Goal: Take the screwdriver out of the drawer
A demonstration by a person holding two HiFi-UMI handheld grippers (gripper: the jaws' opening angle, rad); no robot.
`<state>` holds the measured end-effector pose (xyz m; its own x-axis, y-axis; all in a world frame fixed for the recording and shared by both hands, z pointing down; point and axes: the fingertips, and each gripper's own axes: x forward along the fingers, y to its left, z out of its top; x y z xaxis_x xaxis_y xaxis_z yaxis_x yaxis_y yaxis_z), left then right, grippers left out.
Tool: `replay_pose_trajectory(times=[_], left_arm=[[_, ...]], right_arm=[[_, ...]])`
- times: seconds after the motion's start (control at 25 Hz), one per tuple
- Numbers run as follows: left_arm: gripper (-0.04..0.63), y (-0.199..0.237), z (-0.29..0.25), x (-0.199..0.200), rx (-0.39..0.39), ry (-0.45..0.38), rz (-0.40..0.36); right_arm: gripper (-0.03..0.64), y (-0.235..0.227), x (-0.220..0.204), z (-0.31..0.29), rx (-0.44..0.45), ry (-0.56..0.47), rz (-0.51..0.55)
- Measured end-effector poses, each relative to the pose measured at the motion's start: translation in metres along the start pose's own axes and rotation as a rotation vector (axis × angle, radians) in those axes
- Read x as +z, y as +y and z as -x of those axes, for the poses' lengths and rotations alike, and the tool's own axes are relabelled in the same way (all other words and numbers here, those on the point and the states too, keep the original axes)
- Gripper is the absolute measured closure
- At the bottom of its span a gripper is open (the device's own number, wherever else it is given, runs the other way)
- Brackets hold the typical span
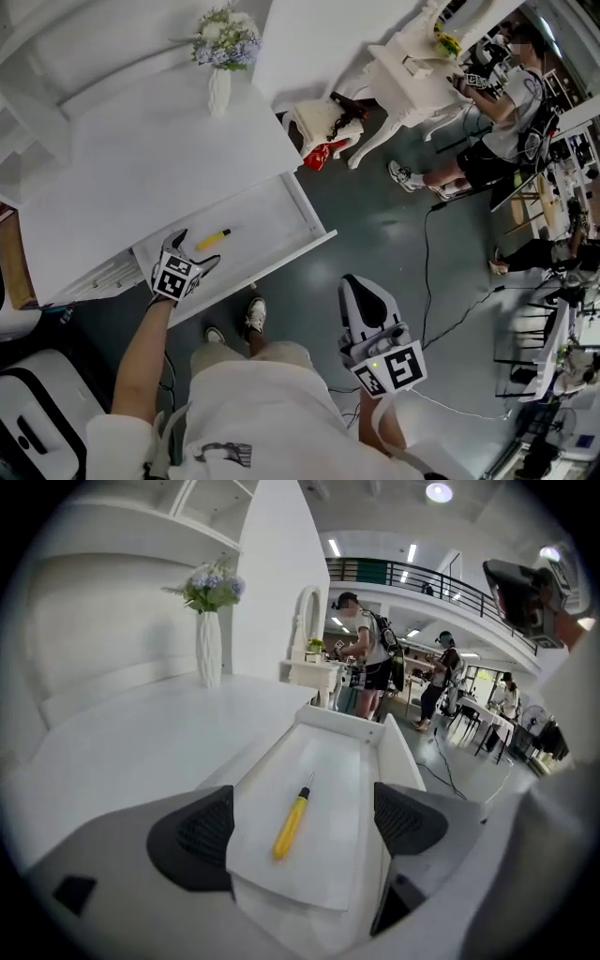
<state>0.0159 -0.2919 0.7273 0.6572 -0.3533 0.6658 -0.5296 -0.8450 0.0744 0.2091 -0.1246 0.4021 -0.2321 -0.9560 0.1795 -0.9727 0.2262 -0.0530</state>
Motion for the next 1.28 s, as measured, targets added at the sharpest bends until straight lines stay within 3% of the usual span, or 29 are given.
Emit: replay_pose_trajectory(times=[0.44, 0.8, 1.28], left_arm=[[0.177, 0.017, -0.081, -0.035, -0.016, 0.218, -0.109], [0.239, 0.029, -0.118, -0.05, 0.016, 0.305, -0.125], [0.319, 0.02, -0.13, -0.062, -0.029, 0.381, -0.153]], right_arm=[[0.609, -0.022, -0.026, 0.027, -0.095, 0.068, 0.0], [0.609, -0.042, -0.032, 0.04, -0.163, 0.1, 0.013], [0.609, -0.069, -0.038, 0.051, -0.215, 0.094, -0.015]])
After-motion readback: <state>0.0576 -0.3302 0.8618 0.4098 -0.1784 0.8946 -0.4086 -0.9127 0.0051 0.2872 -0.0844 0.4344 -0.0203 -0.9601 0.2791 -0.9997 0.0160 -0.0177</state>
